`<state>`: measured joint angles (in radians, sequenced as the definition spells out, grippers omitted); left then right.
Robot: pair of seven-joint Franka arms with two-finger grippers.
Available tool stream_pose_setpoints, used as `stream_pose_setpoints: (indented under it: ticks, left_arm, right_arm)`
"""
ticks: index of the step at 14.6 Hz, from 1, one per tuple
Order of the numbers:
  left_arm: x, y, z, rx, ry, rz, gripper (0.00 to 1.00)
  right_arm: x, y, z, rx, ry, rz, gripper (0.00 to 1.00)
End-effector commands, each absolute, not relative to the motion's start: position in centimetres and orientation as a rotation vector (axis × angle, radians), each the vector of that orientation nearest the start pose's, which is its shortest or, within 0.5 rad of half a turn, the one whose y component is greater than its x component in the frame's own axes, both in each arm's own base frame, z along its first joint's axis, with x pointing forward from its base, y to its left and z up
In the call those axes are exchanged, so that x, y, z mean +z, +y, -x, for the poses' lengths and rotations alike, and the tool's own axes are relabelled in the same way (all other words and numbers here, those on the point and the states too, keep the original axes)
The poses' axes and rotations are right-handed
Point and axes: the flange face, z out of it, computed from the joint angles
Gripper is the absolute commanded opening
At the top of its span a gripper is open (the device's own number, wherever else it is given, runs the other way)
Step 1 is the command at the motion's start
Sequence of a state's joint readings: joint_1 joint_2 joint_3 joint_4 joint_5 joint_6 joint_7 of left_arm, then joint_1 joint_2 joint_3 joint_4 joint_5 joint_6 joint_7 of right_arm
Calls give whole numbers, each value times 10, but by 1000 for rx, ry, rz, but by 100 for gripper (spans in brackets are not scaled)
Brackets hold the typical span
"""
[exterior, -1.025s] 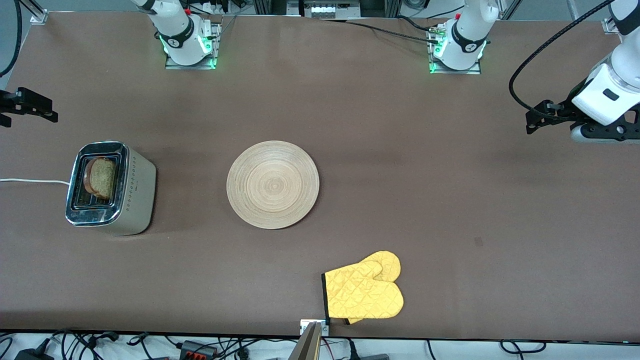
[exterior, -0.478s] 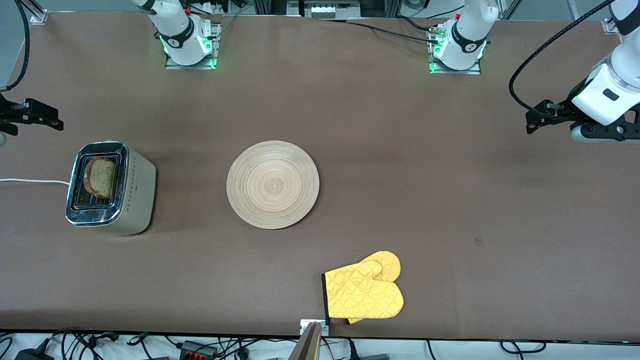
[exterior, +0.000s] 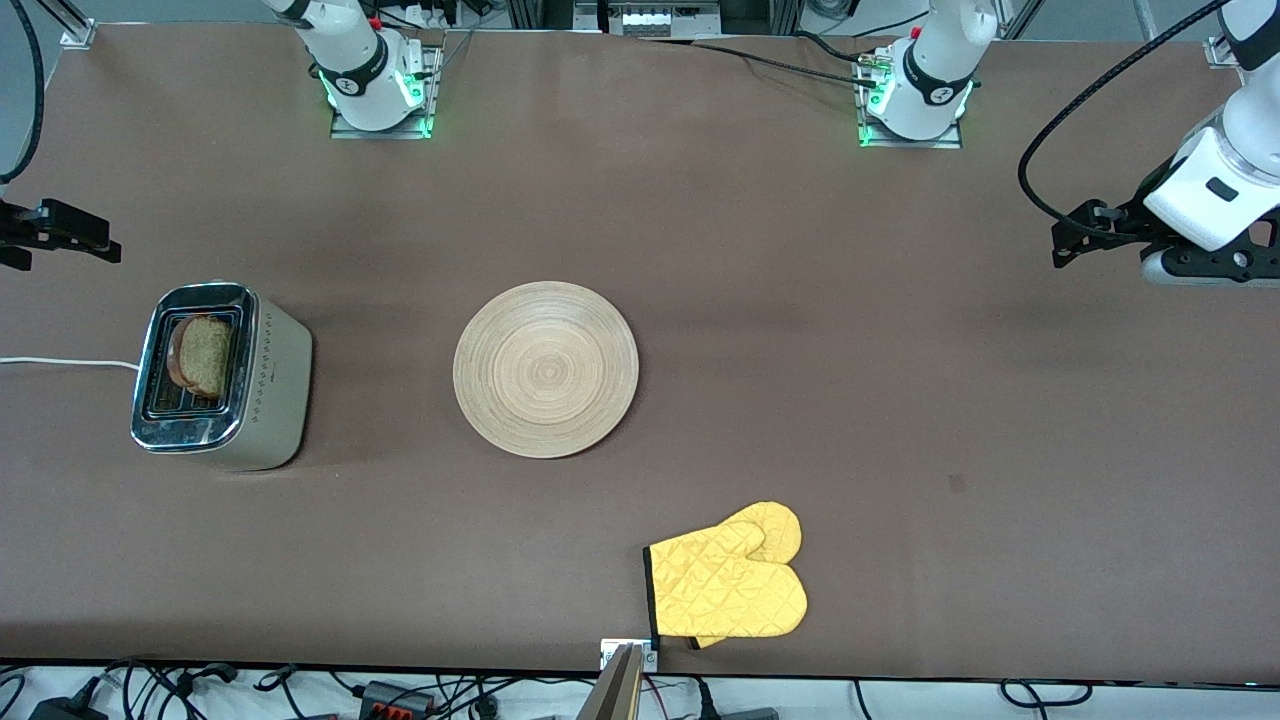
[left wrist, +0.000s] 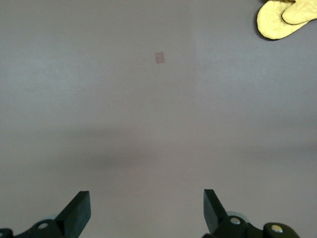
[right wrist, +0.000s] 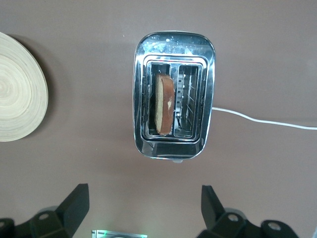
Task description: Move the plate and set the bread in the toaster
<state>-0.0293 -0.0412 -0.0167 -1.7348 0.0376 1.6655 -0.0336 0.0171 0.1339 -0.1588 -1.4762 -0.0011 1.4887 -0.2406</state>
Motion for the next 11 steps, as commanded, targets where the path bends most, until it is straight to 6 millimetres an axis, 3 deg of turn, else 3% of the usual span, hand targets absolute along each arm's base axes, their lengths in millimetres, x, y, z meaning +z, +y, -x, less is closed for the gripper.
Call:
stream_pose_setpoints:
  ticks: [1,11]
  left_arm:
    - [581,-22,-544,48,16,3110,100]
    - [581,-22,-544,48,14,3110,100]
  right_arm:
    - [586,-87,-582,176,-111,3108,100]
    - [586,-86,-581,185,-123,3105,100]
